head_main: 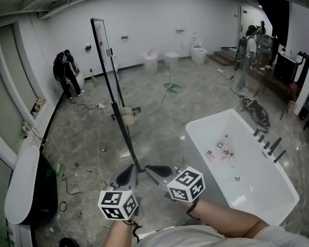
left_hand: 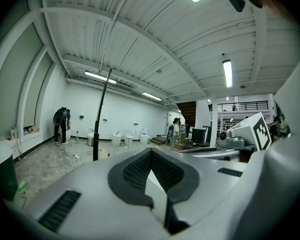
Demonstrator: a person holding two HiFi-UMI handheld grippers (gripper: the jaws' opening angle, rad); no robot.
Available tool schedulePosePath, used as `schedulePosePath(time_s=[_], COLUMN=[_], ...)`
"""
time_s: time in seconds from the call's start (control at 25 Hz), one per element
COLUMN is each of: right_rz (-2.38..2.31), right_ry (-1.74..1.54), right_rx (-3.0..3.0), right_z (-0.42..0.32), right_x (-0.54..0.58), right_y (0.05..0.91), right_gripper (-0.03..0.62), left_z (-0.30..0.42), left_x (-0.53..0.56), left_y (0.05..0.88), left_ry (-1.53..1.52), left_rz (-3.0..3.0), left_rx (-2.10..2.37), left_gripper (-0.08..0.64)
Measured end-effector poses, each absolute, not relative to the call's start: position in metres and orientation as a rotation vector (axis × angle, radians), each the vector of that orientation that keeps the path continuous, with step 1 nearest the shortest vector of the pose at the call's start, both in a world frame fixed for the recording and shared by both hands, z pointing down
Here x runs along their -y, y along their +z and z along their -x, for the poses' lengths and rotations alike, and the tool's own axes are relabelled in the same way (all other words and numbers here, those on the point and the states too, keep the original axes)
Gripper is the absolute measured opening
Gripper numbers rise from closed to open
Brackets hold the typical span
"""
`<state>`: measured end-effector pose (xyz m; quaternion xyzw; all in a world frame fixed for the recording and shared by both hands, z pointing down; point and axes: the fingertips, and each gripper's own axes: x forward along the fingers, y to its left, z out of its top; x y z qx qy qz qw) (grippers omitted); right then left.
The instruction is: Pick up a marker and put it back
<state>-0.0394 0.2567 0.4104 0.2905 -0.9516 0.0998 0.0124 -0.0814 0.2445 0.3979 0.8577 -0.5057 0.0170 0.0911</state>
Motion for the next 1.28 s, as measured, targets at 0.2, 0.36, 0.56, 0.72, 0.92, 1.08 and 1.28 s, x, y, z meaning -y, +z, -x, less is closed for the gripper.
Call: schedulePosePath(time_s=[0.2, 0.36, 0.56, 0.72, 0.92, 1.08, 1.28], right_rz=[-0.928, -0.930, -0.933, -0.893, -0.811, -0.745, -0.619], right_ry=[0.345, 0.364, 0.409, 0.427, 0.468, 0.494, 0.507], right_rx=[2.954, 2.938, 2.936, 2.945, 2.969, 2.974, 2.957], right_z=[0.080, 0.097, 0.102, 0.114, 0.115, 0.107, 0.095], right_x=[-0.220, -0.199, -0.166, -0.121, -0.042, 0.043, 0.146], right_y=[0.412, 0.418, 0.430, 0.440, 0.458, 0.466, 0.475], right_gripper=[0.003, 0.003, 0.003, 0.003, 0.003, 0.003, 0.003], left_z=[0.116, 0.135, 0.148, 0.161, 0.163, 0.156, 0.147], left_x=[-0.212, -0.192, -0.164, -0.123, -0.050, 0.023, 0.111], left_y=[0.402, 0.407, 0.415, 0.428, 0.445, 0.456, 0.464], left_ry=[0.081, 0.080, 0.080, 0.088, 0.112, 0.118, 0.104], left_rz=[-2.567, -2.557, -2.540, -2.511, -2.461, -2.408, -2.338], left_rx=[1.449, 1.433, 1.451, 1.477, 1.529, 1.568, 1.640], left_gripper=[0.002, 0.002, 0.002, 0.002, 0.002, 0.002, 0.002])
